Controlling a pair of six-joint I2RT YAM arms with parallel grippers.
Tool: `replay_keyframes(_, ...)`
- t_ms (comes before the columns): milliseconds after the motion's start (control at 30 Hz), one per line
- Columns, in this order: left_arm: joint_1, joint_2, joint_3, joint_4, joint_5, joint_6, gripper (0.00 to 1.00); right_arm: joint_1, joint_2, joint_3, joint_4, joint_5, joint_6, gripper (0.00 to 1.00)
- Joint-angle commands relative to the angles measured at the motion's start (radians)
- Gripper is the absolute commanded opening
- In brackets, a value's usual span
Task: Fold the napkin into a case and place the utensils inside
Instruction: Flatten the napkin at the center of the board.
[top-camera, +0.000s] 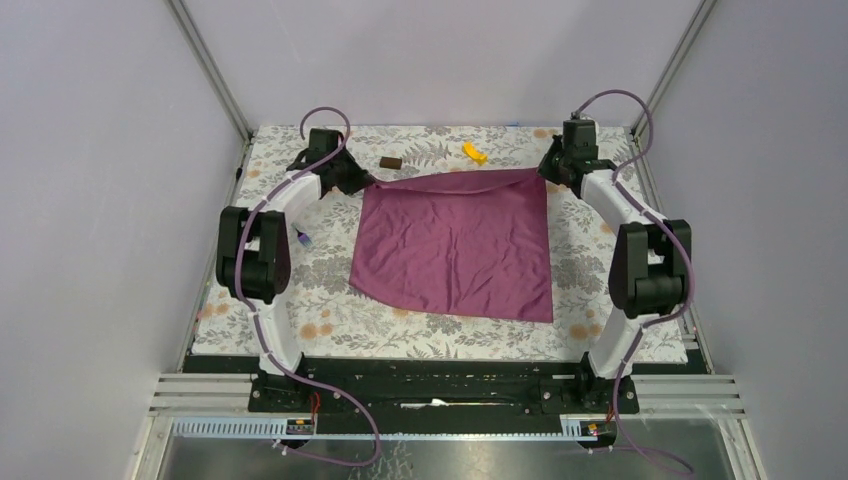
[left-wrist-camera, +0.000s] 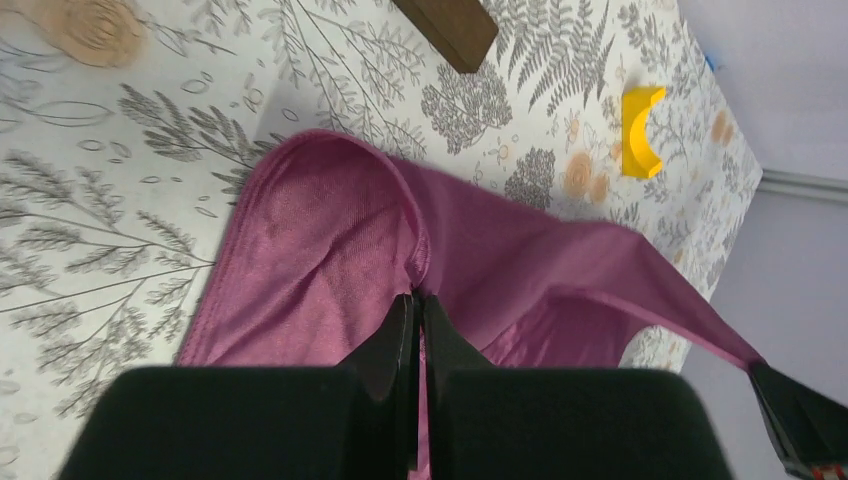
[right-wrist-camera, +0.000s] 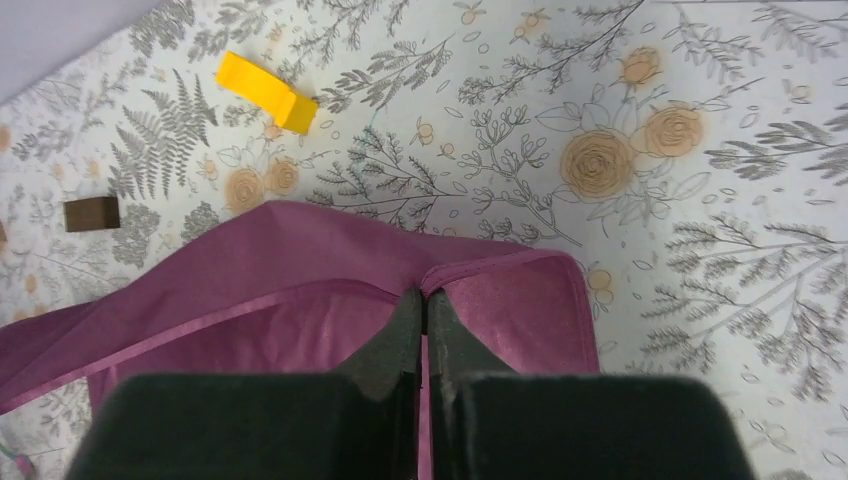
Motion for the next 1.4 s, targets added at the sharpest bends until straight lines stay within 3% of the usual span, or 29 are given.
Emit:
replay_keyframes(0,0.006,0.011,0.029,0.136,0.124,-0.009,0.00,-0.004,0.049,0.087,0.052,-0.083,-0.022,0.00)
replay_keyframes(167,0.005,-0.020,0.054,0.151,0.185,0.066,0.00,-0.011,0.039,0.102,0.009,-0.079,-0.046,0.00)
replay_keyframes(267,0.005,-0.151,0.055,0.144,0.189,0.111,0.00,-0.011,-0.037,0.119,-0.049,-0.110,-0.040,0.00)
replay_keyframes(700,0.005,-1.032,-0.085,0.120,0.136,0.251,0.00,-0.010,-0.818,-0.031,-0.113,-0.312,0.023,0.00)
replay_keyframes(800,0.005,-1.149,-0.052,0.090,0.113,0.284,0.00,-0.010,-0.955,-0.037,-0.094,-0.373,0.031,0.00)
replay_keyframes(1067,0.005,-1.325,-0.003,0.102,0.068,0.294,0.00,-0.010,-1.152,0.020,0.020,-0.435,0.110,0.00)
replay_keyframes(1233,0.005,-1.329,-0.034,0.097,-0.011,0.283,0.00,-0.010,-1.171,0.012,0.002,-0.322,0.102,0.00)
replay_keyframes(1367,0.005,-1.250,-0.083,0.062,-0.100,0.251,0.00,-0.010,-1.095,0.010,-0.081,-0.131,0.073,0.00)
